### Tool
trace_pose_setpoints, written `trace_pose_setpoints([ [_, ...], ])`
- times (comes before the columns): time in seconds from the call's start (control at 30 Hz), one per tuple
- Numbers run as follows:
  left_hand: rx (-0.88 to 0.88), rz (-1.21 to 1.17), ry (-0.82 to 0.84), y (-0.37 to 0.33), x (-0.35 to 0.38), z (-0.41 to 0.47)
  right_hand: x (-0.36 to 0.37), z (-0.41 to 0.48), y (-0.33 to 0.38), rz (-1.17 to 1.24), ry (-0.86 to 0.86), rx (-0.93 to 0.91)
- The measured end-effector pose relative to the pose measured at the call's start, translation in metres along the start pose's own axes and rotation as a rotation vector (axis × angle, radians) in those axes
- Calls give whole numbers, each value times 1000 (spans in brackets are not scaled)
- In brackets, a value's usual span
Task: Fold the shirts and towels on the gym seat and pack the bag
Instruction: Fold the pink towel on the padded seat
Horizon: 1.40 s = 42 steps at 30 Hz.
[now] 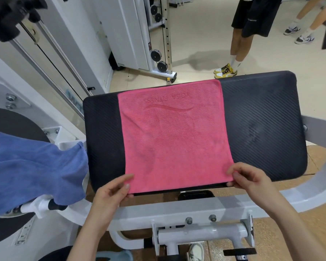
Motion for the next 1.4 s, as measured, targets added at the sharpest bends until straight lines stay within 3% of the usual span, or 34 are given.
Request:
trace_pose_setpoints([
  [0.13, 30, 200, 135, -2, -7, 3, 0, 1, 4, -222, 97, -47],
  [0.23, 152, 309, 77, -2, -10, 7, -1, 4, 3, -561, -4, -305],
  [0.33, 140, 256, 76, -3, -12, 8, -8, 3, 0, -630, 19, -400],
  [0.43, 127, 245, 118, -9, -15, 5, -16, 1, 10, -543, 4, -448],
  [0.57, 208, 154, 55, -41, -13, 5, -25, 9, 41, -321, -69, -362],
  [0.67, 281, 22, -63, -77, -5, 19, -20, 28, 69, 19, -109, -279],
  [0.77, 336, -45, -226, -107, 5, 53, -14, 60, 95, 136, -261, -218],
  [0.87, 351, -104, -308, -127, 14, 95, -13, 98, 118, -55, -400, -265],
  [1.03, 464, 40, -439, -138, 26, 142, -6, 142, 142, -422, -529, -383],
  [1.23, 518, 351, -618, -131, 27, 156, 5, 169, 135, -785, -607, -407],
  [1.4, 548, 619, -664, -134, 27, 155, 12, 175, 127, -870, -692, -411],
])
Point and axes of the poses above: each hand's wrist, its own z-axis towards the middle knuckle, its own x-axis out of the palm, y = z × x, the point moved 2 cm from there along z, towards the middle knuckle, and after that the axes turned 3 degrees about -z, right-handed, at the moved point
